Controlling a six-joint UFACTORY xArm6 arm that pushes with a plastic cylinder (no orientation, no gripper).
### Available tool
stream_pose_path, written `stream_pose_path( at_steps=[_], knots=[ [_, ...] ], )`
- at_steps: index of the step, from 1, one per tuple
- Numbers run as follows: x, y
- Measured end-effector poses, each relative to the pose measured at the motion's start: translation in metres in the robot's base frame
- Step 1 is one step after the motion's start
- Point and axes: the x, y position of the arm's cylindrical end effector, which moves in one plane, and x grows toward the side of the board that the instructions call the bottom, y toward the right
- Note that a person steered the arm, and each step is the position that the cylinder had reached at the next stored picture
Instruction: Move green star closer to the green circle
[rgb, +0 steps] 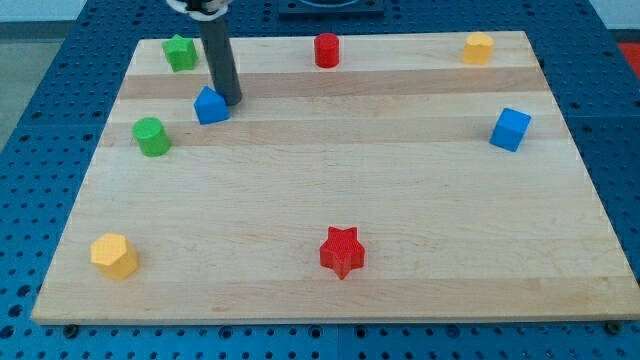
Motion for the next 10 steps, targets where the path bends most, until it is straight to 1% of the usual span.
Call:
stream_pose_path(
  at_steps=[1, 2, 3, 4, 5, 7, 8, 9, 10],
  knots=[
    [0.01, -0.022],
    [0.021, -0.033],
    [0.022, -0.038],
    [-0.001, -0.038],
    [-0.037, -0.03],
    [-0.09, 0.012],
    [-0.12, 0.003],
    [-0.133, -0.014],
    [-0.134, -0.043]
  ],
)
